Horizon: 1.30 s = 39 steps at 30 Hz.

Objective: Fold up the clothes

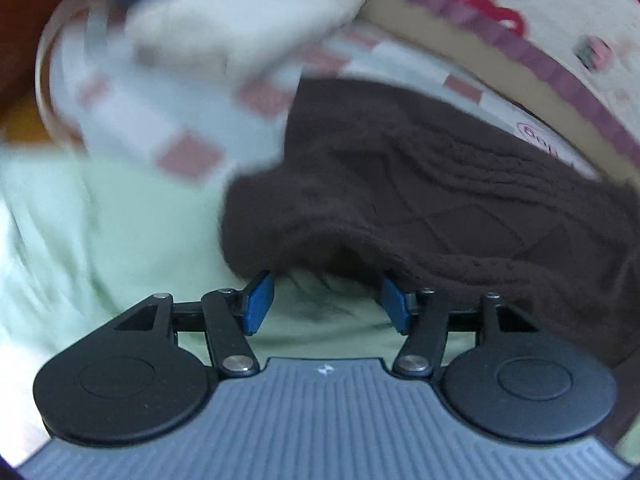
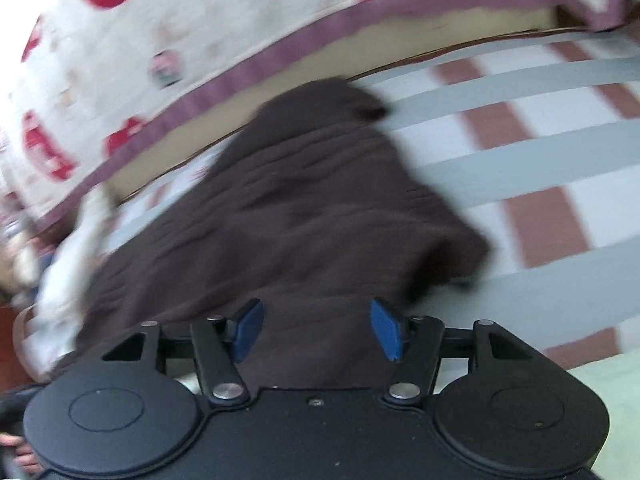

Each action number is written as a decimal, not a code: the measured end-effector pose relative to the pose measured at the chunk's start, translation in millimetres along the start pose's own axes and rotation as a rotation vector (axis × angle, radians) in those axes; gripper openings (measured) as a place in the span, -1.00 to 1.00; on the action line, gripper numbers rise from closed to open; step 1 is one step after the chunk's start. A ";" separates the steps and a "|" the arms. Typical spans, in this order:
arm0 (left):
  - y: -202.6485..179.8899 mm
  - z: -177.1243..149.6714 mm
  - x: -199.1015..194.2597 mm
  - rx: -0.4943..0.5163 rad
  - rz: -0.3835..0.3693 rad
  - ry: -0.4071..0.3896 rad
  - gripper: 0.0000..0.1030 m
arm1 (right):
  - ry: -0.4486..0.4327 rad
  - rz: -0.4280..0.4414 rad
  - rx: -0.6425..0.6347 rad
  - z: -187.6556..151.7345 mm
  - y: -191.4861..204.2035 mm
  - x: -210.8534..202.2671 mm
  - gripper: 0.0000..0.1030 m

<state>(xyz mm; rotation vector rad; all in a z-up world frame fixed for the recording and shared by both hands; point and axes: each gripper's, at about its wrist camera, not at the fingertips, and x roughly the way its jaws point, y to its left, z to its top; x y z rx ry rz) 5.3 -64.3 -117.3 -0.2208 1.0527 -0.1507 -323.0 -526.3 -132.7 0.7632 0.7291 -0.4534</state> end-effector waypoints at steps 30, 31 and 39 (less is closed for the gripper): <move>20.4 6.3 36.0 -0.427 -0.050 -0.076 0.26 | -0.077 0.102 0.175 -17.6 3.5 46.5 0.35; 19.5 8.6 40.9 -0.425 -0.041 -0.082 0.26 | -0.062 0.099 0.193 -18.2 -0.1 55.4 0.35; -13.4 34.3 -23.5 -0.063 0.094 -0.392 -1.00 | -0.233 0.111 -0.025 7.2 32.1 -6.8 -0.63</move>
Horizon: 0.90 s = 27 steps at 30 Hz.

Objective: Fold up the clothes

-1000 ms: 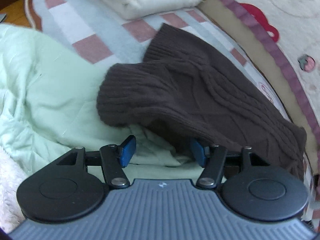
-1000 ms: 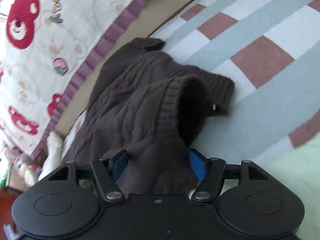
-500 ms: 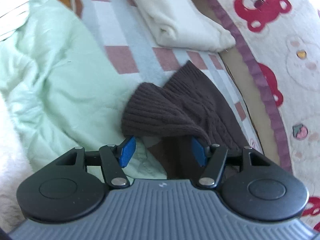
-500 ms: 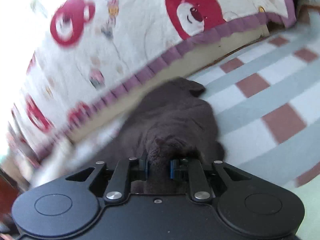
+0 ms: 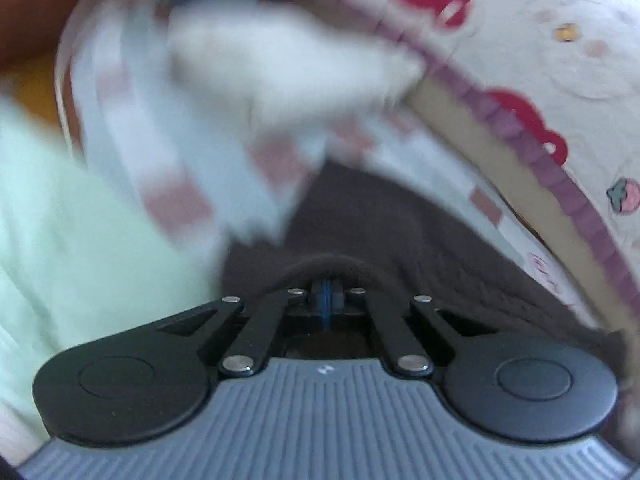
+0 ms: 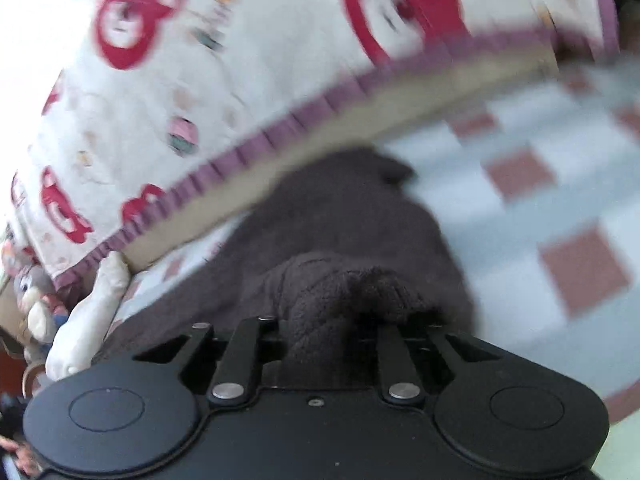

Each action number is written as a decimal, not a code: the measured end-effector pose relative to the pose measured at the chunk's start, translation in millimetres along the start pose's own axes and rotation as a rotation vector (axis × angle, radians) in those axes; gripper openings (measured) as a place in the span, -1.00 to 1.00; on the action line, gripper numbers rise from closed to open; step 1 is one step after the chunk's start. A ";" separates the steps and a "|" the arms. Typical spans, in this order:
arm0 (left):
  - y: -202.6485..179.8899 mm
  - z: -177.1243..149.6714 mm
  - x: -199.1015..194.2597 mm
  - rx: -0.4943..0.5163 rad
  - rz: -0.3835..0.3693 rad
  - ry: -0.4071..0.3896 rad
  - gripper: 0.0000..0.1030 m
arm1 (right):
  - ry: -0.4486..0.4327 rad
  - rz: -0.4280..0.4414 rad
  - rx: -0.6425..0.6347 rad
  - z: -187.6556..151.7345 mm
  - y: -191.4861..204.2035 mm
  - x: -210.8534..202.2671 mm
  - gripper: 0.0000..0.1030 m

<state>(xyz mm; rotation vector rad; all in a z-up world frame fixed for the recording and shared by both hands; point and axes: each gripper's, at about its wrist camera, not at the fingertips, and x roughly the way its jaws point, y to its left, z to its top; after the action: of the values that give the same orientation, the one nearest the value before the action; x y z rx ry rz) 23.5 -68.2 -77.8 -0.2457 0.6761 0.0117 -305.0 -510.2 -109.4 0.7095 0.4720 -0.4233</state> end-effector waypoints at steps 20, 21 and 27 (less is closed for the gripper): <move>14.6 -26.2 30.4 -0.030 0.029 0.229 0.37 | 0.110 -0.249 -0.131 -46.1 -23.0 -13.9 -0.56; 3.4 -25.7 36.7 0.064 0.060 0.211 0.41 | 0.111 -0.246 -0.122 -45.9 -24.1 -14.2 -0.55; -28.4 -55.6 59.6 0.539 0.193 0.241 0.50 | 0.121 -0.231 -0.099 -47.0 -25.3 -12.5 -0.48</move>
<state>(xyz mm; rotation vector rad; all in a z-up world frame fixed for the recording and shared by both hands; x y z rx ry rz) 38.3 -112.6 -150.4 0.3429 0.9138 -0.0159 -340.7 -492.0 -146.8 0.5889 0.6883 -0.5721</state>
